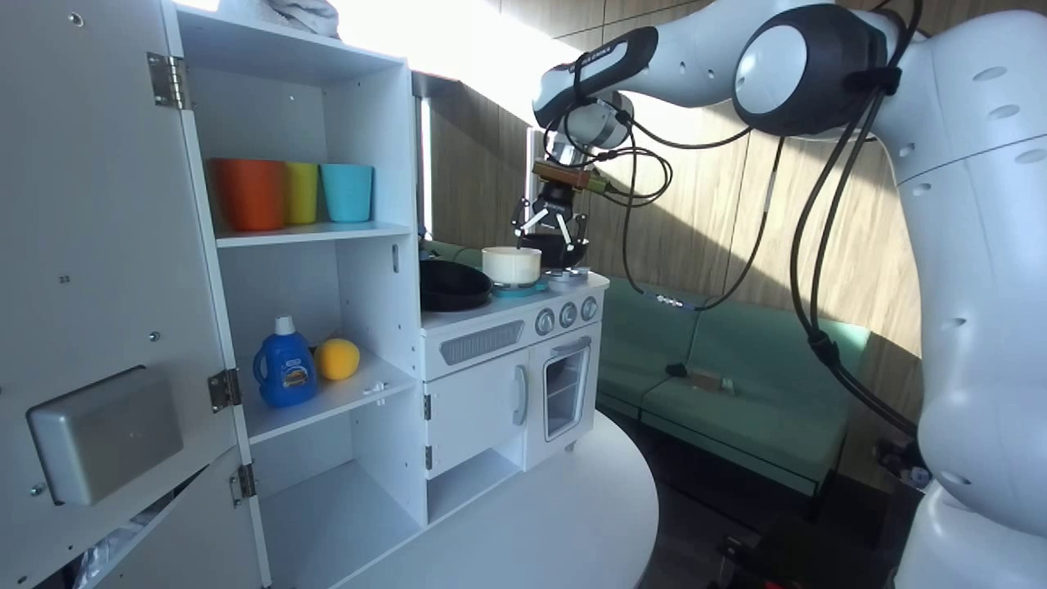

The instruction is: Pour the contents of white bowl into the black bowl

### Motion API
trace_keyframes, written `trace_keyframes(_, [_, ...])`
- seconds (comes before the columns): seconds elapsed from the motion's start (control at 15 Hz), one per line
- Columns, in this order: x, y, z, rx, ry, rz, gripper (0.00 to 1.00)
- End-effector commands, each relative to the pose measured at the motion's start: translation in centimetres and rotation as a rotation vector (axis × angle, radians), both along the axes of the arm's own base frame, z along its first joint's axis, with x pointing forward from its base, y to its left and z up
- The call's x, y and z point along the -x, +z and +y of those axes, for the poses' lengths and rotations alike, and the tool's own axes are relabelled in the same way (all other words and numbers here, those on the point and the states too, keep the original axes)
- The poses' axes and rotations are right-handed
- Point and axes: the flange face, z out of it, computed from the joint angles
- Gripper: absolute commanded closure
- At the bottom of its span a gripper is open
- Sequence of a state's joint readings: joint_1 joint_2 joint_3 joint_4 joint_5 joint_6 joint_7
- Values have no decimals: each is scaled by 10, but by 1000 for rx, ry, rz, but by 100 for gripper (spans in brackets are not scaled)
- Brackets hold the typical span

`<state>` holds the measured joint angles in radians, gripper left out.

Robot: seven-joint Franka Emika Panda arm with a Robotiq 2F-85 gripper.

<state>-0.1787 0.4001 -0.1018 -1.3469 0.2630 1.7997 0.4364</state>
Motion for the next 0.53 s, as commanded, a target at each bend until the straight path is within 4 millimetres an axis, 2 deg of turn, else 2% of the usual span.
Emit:
trace_keyframes(0.0, [16, -5, 11, -36, 49, 11, 0])
trace_keyframes(0.07, [18, -8, 13, -35, 60, 15, 0])
trace_keyframes(0.13, [19, -9, 14, -31, 66, 15, 25])
trace_keyframes(0.2, [20, -10, 15, -27, 74, 15, 26])
trace_keyframes(0.47, [23, -2, 21, 2, 99, -1, 57])
